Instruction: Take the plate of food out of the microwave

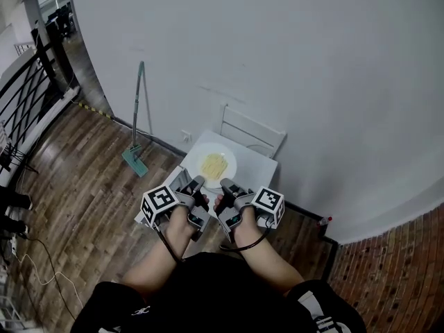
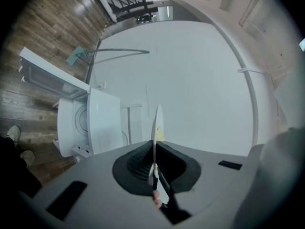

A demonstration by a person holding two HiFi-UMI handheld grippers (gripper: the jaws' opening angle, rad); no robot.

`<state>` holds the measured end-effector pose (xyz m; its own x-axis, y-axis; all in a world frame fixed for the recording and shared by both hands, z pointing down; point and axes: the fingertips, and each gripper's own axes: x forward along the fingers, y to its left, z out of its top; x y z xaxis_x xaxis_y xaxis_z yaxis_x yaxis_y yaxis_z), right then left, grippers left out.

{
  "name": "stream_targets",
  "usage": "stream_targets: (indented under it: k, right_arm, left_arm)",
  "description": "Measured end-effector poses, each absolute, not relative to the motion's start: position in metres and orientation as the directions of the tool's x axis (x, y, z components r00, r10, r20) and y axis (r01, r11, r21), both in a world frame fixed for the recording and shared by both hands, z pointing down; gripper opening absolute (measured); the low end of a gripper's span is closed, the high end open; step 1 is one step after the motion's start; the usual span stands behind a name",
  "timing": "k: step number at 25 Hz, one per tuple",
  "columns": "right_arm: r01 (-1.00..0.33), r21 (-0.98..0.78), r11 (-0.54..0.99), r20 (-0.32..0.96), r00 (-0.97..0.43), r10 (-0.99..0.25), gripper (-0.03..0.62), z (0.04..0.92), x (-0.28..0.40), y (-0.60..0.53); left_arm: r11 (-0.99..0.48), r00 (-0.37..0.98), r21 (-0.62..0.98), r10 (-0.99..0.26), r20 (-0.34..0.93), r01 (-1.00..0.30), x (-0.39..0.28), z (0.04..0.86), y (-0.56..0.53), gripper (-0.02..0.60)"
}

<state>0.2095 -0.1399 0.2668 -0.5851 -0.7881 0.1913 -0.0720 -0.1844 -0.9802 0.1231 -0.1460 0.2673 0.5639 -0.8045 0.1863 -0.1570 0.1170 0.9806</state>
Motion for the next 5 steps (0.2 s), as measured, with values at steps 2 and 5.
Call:
stream_targets:
  k: [2, 5]
  right_arm:
    - [-0.078, -0.98, -0.186, 0.196, -0.582, -0.789, 0.025, 0.2672, 0.2098, -0.1413]
    - [-0.087, -0.978, -0.187, 0.203, -0.577, -0.791, 0.025, 0.2683, 0.2108, -0.143]
  left_arm:
    - [0.121, 0.568, 0.981, -0.802, 0.187, -0.151, 0.1235, 0.2683, -0.1475, 0.009]
    - [0.13, 0.573, 0.982, -0.799, 0.184, -0.134, 0.1246, 0.2709, -0.149, 0.009]
